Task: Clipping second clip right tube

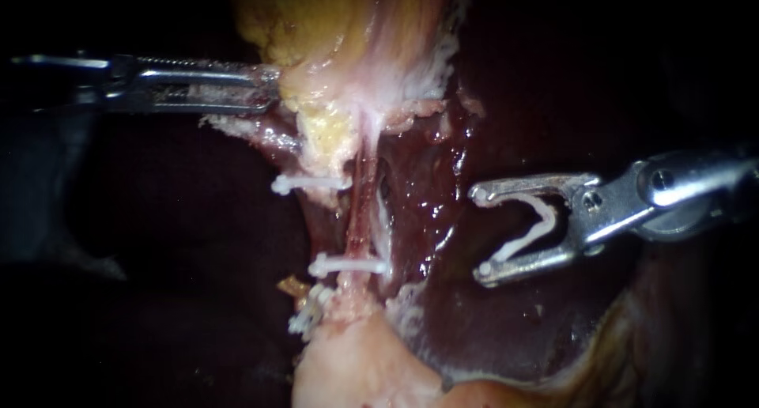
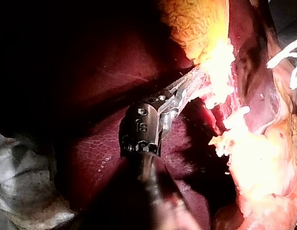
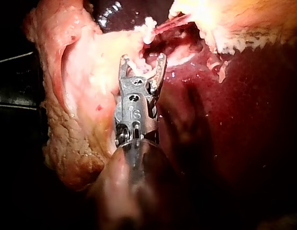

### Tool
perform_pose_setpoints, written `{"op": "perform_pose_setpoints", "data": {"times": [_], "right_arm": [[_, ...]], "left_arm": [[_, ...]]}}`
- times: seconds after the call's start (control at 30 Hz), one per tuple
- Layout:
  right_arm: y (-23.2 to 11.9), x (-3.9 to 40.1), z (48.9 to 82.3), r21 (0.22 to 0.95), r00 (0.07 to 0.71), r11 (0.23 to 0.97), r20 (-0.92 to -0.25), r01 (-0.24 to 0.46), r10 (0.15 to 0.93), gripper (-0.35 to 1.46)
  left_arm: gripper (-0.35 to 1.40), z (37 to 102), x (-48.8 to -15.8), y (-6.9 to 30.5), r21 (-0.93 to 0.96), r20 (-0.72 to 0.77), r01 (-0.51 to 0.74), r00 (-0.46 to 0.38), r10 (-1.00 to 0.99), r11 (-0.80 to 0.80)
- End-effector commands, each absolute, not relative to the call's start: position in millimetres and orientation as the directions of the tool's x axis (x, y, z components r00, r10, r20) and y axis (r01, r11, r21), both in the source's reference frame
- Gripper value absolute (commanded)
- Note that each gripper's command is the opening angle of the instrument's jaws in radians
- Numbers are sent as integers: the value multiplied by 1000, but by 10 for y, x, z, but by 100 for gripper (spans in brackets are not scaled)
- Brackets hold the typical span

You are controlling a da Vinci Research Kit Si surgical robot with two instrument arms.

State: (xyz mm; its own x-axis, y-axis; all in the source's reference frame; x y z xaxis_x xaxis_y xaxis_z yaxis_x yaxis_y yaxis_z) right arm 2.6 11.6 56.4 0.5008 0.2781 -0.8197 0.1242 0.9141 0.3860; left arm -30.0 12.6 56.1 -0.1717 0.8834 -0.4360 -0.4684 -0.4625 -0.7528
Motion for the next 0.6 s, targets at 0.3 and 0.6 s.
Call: {"op": "perform_pose_setpoints", "data": {"times": [0.3,0.6], "right_arm": [[116,26,564,386,501,914,-820,124,278,50],[116,33,564,391,497,911,-821,130,281,50]], "left_arm": [[-35,496,-247,165,-762,-438,-479,-114,892,-436],[-35,473,-236,170,-752,-465,-486,-88,881,-445]]}}
